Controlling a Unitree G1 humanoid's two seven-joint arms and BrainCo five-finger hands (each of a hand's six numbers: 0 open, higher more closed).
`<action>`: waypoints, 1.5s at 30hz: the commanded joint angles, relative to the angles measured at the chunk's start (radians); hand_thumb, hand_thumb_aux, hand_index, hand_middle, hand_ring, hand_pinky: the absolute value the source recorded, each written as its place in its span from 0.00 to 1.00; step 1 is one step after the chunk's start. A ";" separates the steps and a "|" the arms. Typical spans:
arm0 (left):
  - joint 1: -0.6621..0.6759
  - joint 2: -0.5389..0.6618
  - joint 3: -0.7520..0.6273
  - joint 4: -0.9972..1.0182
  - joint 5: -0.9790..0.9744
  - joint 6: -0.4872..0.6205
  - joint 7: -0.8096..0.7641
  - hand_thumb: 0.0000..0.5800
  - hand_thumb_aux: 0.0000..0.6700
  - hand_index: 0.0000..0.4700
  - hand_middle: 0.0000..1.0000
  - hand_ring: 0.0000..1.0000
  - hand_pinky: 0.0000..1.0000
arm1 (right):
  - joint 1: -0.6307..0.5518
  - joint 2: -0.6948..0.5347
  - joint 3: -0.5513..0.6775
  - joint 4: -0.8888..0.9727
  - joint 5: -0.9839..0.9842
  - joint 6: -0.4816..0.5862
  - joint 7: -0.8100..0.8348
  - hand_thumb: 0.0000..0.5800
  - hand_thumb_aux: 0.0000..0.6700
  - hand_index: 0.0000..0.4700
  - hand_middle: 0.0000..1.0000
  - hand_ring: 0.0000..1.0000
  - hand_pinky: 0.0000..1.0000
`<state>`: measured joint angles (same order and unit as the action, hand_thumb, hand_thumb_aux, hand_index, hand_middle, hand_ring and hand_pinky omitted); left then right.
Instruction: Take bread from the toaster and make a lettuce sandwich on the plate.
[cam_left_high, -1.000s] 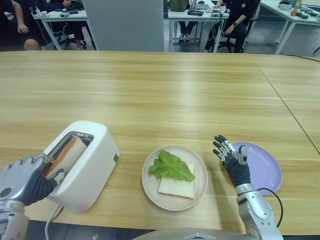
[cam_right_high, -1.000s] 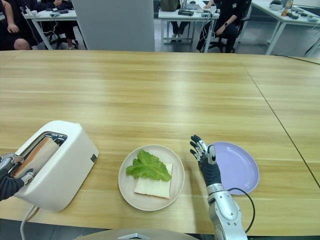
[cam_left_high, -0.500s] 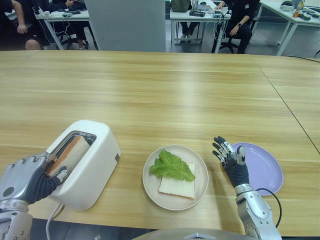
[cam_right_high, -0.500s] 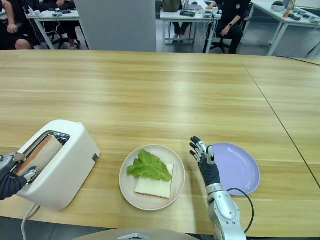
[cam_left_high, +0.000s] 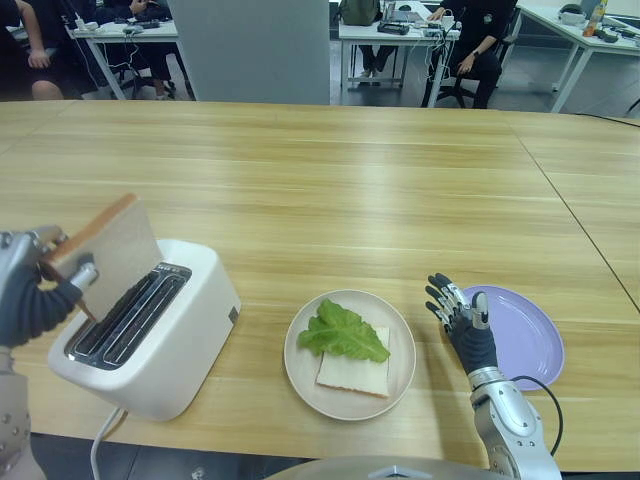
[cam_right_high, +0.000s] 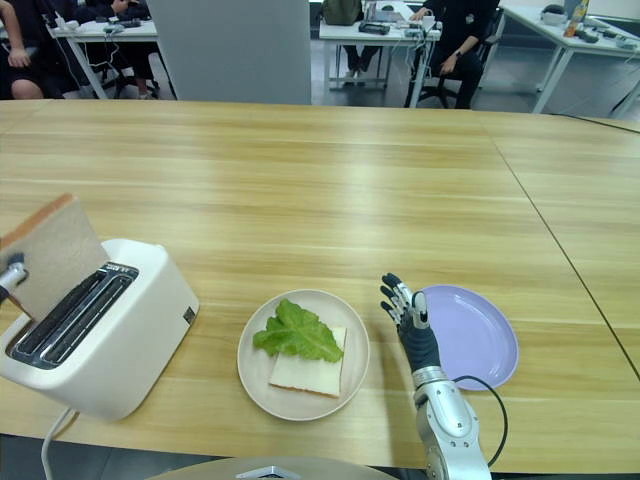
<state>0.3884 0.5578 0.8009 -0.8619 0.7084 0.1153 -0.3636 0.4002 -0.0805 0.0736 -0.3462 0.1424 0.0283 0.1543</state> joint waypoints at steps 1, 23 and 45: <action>-0.065 0.047 0.003 0.011 -0.017 0.023 -0.020 1.00 1.00 0.98 0.68 0.68 0.68 | -0.007 0.001 -0.008 0.015 -0.006 0.001 -0.005 0.00 0.00 0.00 0.00 0.00 0.00; -0.622 -0.002 -0.655 0.309 -0.629 0.348 -0.300 1.00 1.00 0.98 0.71 0.71 0.71 | -0.094 -0.100 -0.051 -0.020 -0.214 -0.110 -0.057 0.00 0.00 0.00 0.00 0.00 0.00; -0.863 -0.040 -1.063 0.894 -0.812 0.227 -0.693 1.00 1.00 0.98 0.82 0.82 0.82 | -0.093 -0.339 0.024 -0.067 -0.758 -0.464 -0.127 0.00 0.00 0.00 0.00 0.00 0.00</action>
<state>-0.4511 0.5248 -0.2340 -0.0162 -0.1013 0.3526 -1.0358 0.2986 -0.4058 0.0778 -0.3930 -0.5789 -0.4033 0.0223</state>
